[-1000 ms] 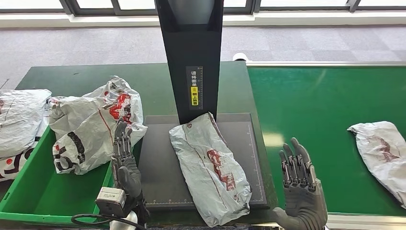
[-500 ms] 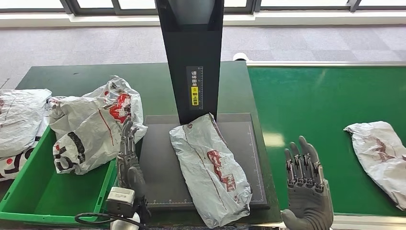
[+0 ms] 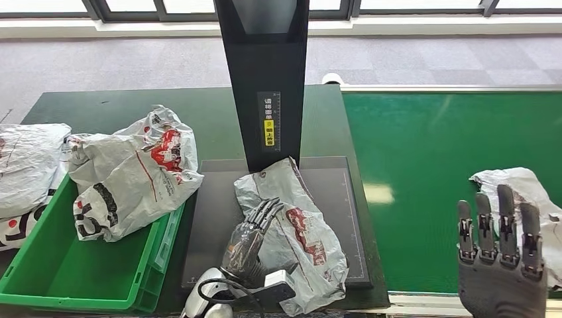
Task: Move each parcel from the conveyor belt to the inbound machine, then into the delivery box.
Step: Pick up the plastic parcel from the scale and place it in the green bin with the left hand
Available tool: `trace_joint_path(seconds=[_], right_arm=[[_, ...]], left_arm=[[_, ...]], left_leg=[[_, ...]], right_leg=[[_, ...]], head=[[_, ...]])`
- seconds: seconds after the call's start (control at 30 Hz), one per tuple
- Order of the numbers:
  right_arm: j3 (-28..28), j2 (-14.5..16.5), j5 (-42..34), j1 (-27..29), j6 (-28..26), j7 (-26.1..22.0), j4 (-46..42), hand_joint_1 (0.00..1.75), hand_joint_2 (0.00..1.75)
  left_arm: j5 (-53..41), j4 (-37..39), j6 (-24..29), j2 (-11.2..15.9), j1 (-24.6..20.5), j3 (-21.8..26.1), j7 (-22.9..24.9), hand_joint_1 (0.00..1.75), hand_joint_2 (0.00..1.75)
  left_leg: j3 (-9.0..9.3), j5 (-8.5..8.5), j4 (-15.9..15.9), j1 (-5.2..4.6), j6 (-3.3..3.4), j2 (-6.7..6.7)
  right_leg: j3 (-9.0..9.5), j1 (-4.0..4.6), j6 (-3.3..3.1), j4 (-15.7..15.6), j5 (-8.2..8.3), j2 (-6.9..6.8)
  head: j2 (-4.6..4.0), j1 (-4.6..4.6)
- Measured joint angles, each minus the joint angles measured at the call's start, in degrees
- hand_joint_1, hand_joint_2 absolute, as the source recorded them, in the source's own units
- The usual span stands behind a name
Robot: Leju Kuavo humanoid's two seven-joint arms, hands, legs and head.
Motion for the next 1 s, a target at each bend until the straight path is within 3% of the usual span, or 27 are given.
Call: trace_joint_path(seconds=[0.43, 1.0], right_arm=[[-2.4, 1.0, -1.0, 0.8, 0.1, 0.0, -1.3, 0.0, 1.75], [-2.7, 1.2, -1.0, 0.8, 0.1, 0.0, -1.3, 0.0, 1.75]], left_arm=[[-2.9, 0.8, -2.6, 1.9, 1.4, -2.1, 3.6, 0.0, 1.75], [-3.0, 0.8, -3.0, 2.6, 2.1, -2.9, 3.8, 0.0, 1.75]], left_leg=[[-0.07, -0.01, 0.0, 0.0, 0.01, -0.02], [-0.05, -0.01, 0.0, 0.0, 0.01, -0.02]], right_leg=[[-0.04, 0.0, 0.01, 0.0, -0.02, -0.01], [-0.02, 0.0, 0.01, 0.0, -0.01, -0.02]], head=[[0.0, 0.0], [0.0, 0.0]])
